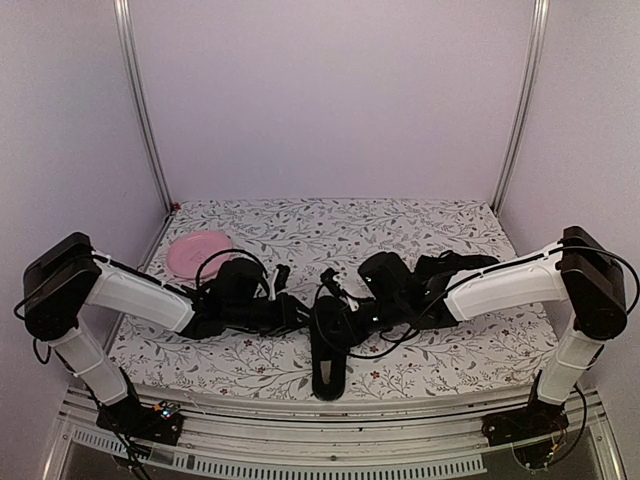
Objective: Tie the shoes
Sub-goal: Pass from the right arm to the left
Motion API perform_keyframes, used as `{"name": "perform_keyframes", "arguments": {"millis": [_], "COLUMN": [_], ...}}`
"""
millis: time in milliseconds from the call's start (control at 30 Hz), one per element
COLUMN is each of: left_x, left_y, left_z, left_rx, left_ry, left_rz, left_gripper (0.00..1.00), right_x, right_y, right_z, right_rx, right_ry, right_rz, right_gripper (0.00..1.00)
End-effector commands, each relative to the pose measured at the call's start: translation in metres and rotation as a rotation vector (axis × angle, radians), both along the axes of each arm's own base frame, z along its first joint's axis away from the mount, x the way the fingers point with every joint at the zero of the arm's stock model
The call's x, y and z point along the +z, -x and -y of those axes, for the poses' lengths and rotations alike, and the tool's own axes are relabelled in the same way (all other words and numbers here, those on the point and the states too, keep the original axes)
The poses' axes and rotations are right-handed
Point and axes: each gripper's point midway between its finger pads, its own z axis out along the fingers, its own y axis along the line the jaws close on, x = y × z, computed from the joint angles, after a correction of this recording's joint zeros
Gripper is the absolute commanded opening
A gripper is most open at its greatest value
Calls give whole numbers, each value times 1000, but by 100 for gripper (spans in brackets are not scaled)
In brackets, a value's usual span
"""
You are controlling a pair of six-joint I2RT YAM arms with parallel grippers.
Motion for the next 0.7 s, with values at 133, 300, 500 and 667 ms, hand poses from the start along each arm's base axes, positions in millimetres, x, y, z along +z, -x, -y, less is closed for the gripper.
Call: {"name": "perform_keyframes", "arguments": {"millis": [133,300,500,667], "left_x": [10,11,12,14], "left_y": [-15,-15,-16,-17], "left_z": [7,10,15,16], "left_rx": [25,15,7,6], "left_ry": [70,84,102,115], "left_rz": [5,-4,-9,-7], "left_gripper": [28,34,32,19], "right_x": [-1,-3,-4,-4], "right_y": [3,3,4,3], "right_z": [-3,-3,-4,-4], "right_rx": [17,18,19,19], "right_ry": [-17,-13,-11,-16], "right_rz": [5,4,-1,-2], "right_gripper": [2,2,2,2]}}
